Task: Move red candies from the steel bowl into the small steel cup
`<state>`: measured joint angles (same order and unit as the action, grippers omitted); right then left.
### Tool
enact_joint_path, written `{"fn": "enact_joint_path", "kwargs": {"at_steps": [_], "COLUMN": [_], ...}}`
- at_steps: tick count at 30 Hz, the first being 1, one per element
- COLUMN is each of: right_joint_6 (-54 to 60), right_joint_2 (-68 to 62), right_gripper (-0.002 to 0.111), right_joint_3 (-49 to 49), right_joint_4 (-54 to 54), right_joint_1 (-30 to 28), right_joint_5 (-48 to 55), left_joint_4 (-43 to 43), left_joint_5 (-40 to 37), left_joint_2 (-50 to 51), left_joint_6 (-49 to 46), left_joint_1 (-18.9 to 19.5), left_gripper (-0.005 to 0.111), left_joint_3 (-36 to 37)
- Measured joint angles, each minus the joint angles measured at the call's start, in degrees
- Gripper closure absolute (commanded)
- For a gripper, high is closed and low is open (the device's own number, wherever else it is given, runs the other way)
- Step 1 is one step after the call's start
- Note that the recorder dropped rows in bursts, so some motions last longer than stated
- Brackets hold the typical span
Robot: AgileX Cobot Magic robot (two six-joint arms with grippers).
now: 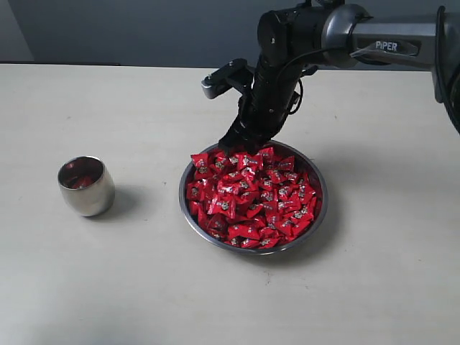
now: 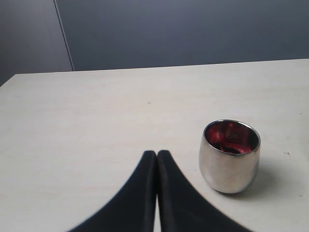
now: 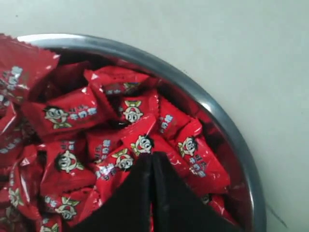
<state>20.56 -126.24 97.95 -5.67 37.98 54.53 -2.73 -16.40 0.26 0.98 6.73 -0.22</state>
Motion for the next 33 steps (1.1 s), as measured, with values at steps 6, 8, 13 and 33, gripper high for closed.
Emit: {"fn": "enact_joint_path", "kwargs": {"at_steps": [6, 8, 13, 33], "right_joint_6": [3.9, 4.0, 3.0, 2.0], "right_joint_2": [0.0, 0.0, -1.1, -3.4], "right_gripper": [0.070, 0.073, 0.073, 0.073], "right_joint_3": [0.0, 0.0, 0.1, 0.1], "right_joint_4": [-5.8, -5.7, -5.3, -1.4], "right_joint_1": [0.0, 0.0, 0.0, 0.0], "right_joint_5": [0.2, 0.0, -1.8, -3.6], "left_joint_4": [0.0, 0.0, 0.0, 0.0], "left_joint_5": [0.0, 0.0, 0.0, 0.0], "left_joint_2": [0.0, 0.0, 0.0, 0.0], "left_joint_6": [0.0, 0.0, 0.0, 0.0], "left_joint_1": [0.0, 0.0, 0.0, 0.0], "left_gripper": [0.106, 0.106, 0.106, 0.106], "left_joint_3": [0.0, 0.0, 0.0, 0.0]}}
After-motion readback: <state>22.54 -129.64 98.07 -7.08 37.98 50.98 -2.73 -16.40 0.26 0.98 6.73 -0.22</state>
